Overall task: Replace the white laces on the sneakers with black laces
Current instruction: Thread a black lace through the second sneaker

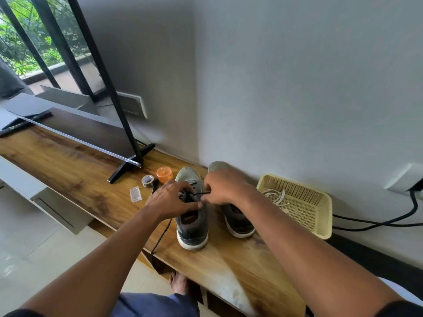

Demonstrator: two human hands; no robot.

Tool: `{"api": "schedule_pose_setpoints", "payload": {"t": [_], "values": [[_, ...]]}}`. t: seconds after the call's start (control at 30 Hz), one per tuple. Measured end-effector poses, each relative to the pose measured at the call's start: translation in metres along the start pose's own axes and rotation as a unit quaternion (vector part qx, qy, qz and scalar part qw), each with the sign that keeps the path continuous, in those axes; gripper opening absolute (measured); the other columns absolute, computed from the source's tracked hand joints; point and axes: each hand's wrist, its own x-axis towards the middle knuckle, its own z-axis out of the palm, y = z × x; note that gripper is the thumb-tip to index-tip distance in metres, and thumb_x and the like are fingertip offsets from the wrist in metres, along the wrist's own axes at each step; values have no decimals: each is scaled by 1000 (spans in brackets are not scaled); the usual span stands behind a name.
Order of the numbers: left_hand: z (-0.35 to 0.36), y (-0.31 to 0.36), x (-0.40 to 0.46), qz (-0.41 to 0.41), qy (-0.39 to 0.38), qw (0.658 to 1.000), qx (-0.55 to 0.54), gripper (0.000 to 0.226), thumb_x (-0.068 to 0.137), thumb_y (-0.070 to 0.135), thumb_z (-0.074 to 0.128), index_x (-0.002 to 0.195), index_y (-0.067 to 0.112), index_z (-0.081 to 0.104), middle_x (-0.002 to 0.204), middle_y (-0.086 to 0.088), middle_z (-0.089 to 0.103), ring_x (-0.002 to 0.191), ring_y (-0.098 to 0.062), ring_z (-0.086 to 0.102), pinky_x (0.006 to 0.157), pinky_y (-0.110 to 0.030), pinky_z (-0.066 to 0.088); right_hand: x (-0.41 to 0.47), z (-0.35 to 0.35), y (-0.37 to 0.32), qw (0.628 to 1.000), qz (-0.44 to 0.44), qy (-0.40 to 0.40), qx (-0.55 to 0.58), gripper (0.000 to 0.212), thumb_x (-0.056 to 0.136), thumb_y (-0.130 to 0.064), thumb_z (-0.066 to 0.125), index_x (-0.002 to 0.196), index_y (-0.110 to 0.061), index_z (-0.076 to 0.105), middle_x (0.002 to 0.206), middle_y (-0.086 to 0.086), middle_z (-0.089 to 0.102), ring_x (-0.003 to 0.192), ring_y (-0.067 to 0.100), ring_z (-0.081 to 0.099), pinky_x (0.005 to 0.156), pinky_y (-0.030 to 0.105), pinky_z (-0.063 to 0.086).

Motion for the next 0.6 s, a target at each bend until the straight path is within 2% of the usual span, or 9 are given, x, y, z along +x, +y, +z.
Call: {"api": "schedule_pose_setpoints", "payload": {"t": [0.07,0.13,0.23,0.33,0.43,0.53,0.6], "values": [[1,0,0,-3,1,1000,-3,58,77,73,76,125,44,60,138,2,53,122,-21,54,92,-39,54,0,4,-2,1000,7,5,-13,15,91,-34,70,82,-23,70,81,-2,69,80,21,66,61,31,51],[0,-1,1,-7,0,1000,-5,58,77,71,77,126,45,59,138,3,53,122,-21,54,94,-42,55,1,0,0,998,18,41,41,17,90,-27,66,76,-23,74,76,-5,72,74,18,68,69,36,60],[-1,-1,1,-17,2,1000,-8,57,76,67,79,126,46,59,135,4,55,120,-21,54,93,-42,55,3,-12,0,983,35,111,144,18,88,-24,64,75,-21,77,75,-7,74,70,16,68,72,37,61],[-2,-2,1,-29,8,999,-18,56,76,61,81,126,44,60,135,3,55,119,-19,53,82,-34,49,3,-28,2,945,63,182,264,20,87,-23,66,69,-24,77,79,-15,76,71,6,68,69,29,59],[-3,-4,2,-37,11,998,-47,56,77,56,84,127,43,60,136,1,54,119,-19,53,72,-26,43,3,-40,10,900,86,234,358,23,86,-22,69,65,-26,77,70,-23,72,68,3,67,64,25,52],[-3,-4,1,-37,10,998,-59,56,78,53,84,125,44,57,136,0,55,115,-18,54,66,-22,40,-1,-42,10,882,84,228,404,21,86,-22,70,66,-22,78,67,-21,72,66,2,66,67,27,50],[-2,-5,-1,-36,2,997,-65,66,78,54,84,134,41,50,140,-3,55,118,-21,55,76,-28,47,-2,-41,10,889,83,191,407,21,85,-23,70,66,-16,76,61,-20,69,61,0,64,68,29,51]]}}
